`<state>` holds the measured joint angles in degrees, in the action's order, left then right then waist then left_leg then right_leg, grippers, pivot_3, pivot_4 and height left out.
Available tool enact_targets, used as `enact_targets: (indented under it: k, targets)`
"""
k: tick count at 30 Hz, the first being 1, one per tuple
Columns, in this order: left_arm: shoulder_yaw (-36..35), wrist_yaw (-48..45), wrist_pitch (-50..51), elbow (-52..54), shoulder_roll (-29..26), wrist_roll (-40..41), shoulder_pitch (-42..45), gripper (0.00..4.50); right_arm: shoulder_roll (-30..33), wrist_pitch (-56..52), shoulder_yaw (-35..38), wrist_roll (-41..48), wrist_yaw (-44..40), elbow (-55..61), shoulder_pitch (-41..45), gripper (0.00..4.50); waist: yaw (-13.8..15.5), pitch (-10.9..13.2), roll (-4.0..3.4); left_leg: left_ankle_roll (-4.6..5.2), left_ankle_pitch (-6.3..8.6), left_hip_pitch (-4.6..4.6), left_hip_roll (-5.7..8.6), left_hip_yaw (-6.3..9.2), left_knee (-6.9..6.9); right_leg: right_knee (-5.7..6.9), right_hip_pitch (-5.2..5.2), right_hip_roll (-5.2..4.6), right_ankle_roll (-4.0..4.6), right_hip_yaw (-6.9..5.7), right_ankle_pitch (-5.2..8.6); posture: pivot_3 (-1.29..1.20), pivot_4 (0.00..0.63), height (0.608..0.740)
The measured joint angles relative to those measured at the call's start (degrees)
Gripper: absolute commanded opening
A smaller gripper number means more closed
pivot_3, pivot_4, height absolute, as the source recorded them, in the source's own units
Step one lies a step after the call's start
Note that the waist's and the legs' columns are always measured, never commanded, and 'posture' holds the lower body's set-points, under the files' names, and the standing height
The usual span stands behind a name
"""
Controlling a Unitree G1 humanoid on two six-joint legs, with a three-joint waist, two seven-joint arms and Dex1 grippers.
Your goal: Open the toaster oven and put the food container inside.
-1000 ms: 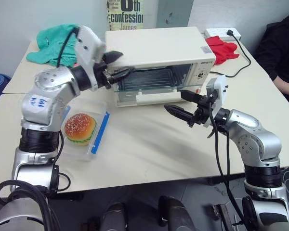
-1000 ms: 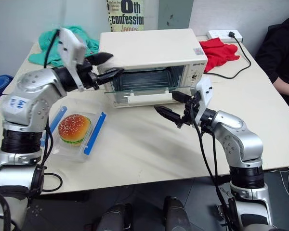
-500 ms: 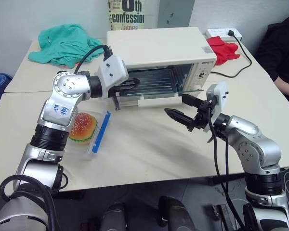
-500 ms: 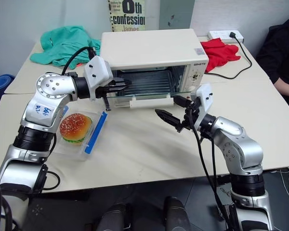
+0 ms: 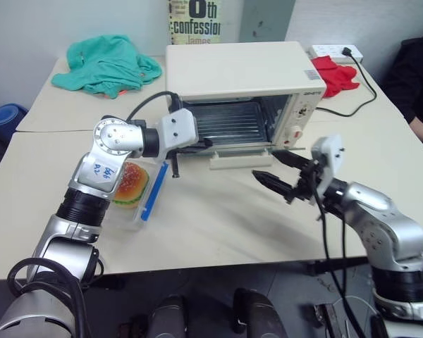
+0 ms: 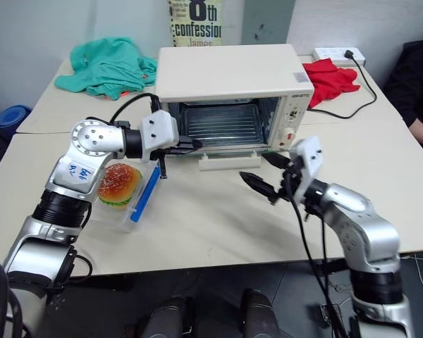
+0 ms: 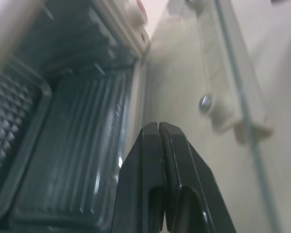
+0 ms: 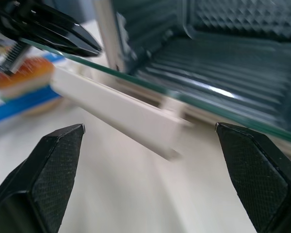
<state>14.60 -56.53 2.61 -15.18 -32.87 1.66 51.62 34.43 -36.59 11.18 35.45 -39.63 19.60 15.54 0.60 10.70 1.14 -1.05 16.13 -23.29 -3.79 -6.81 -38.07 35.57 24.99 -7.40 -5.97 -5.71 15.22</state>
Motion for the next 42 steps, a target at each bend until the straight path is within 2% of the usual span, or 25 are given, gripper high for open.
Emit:
enact_targets:
  k: [3,8,13,22,26,28,31,34,36,38,40,42]
  targets:
    - [0.8,-0.3,-2.2,-1.5,0.8,-1.9,0.5,0.07,2.5,-1.0,2.5,1.8,-1.0,3.3,-3.5,4.5,0.4,0.0,0.0,0.02,0.01,0.02,0.0,0.0,-0.06,-0.03,-0.04,0.01,-0.03,0.02,-0.02,0.0,0.15,0.74]
    - [3.8,-2.6,-3.2,-1.4,1.8,-4.2,-0.7,0.07,9.5,-6.3,12.7,15.4,-7.3,14.3,-14.7,4.5,0.9,0.0,0.0,0.35,0.2,0.1,-0.01,0.17,-0.14,-0.27,-0.29,0.02,-0.02,-0.06,-0.01,0.0,0.15,0.74]
    - [8.0,-5.0,-5.7,-1.3,2.4,-7.7,-0.9,0.07,11.2,-8.6,18.0,24.2,-5.3,17.0,-15.1,4.5,0.8,0.0,0.01,0.41,0.21,0.13,-0.01,0.21,-0.21,-0.4,-0.39,0.01,0.04,-0.06,-0.21,0.0,0.15,0.74]
    - [9.8,-4.6,-10.2,-2.7,2.4,-13.6,-0.2,0.07,12.4,-8.4,15.6,26.4,-2.1,16.6,-9.4,4.5,0.9,0.0,0.01,0.44,0.23,0.09,-0.01,0.22,-0.19,-0.48,-0.4,0.02,0.02,-0.08,-0.22,0.0,0.15,0.74]
    - [5.4,-7.7,2.7,6.2,2.2,-6.8,-3.6,0.07,13.8,-8.4,12.9,25.6,-3.1,14.0,-5.7,4.5,0.7,0.0,0.01,0.45,0.23,0.06,-0.02,0.22,-0.19,-0.46,-0.36,0.03,0.01,-0.07,-0.22,0.0,0.15,0.74]
    - [1.6,-8.6,11.8,12.7,1.1,-1.8,-4.4,0.45,14.5,-8.4,11.4,25.1,-3.9,12.9,-4.1,4.5,0.6,0.0,0.02,0.44,0.22,0.06,-0.04,0.24,-0.19,-0.44,-0.36,0.04,0.01,-0.07,-0.22,0.0,0.15,0.74]
    - [-8.7,-8.9,30.3,26.1,-5.2,7.9,-6.8,1.26,15.0,-8.3,8.4,23.8,-6.8,10.0,-0.8,4.5,-0.2,0.0,0.01,0.42,0.21,0.1,-0.05,0.25,-0.14,-0.25,-0.36,0.05,0.01,-0.06,-0.21,0.0,0.15,0.74]
    - [-16.7,-8.3,41.4,35.7,-12.0,13.4,-12.6,2.16,15.6,-8.0,5.8,22.0,-9.9,6.8,1.9,4.5,-0.7,0.0,0.01,0.41,0.2,0.12,-0.03,0.27,-0.12,-0.17,-0.38,0.04,-0.01,-0.05,-0.2,0.0,0.15,0.74]
    - [-21.2,-7.3,46.5,40.5,-14.6,16.1,-17.6,2.75,16.1,-7.4,4.1,20.8,-12.4,4.7,3.8,4.5,-0.7,0.0,0.04,0.41,0.2,0.11,-0.03,0.28,-0.16,-0.19,-0.38,0.04,-0.01,-0.05,-0.19,0.0,0.15,0.74]
    - [-27.8,-5.1,53.6,45.8,-15.5,19.4,-22.2,3.41,16.8,-7.0,2.2,19.4,-15.4,2.4,6.2,4.5,-0.7,0.1,0.09,0.4,0.2,0.1,-0.02,0.33,-0.19,-0.37,-0.4,0.03,0.0,-0.07,-0.19,0.0,0.15,0.74]
    - [-38.0,-3.1,62.3,52.2,-15.5,23.3,-27.2,4.03,16.9,-6.2,-0.3,18.0,-18.8,-0.2,9.5,4.5,-0.8,0.1,0.13,0.39,0.19,0.09,-0.03,0.34,-0.18,-0.43,-0.4,0.04,0.0,-0.05,-0.19,0.0,0.15,0.74]
    - [-45.6,-1.4,67.9,57.4,-15.3,25.2,-31.2,4.49,17.0,-5.6,-2.2,16.6,-21.5,-2.8,12.3,4.5,-0.7,0.1,0.13,0.39,0.19,0.11,-0.03,0.33,-0.16,-0.45,-0.42,0.04,0.0,-0.06,-0.19,0.0,0.15,0.74]
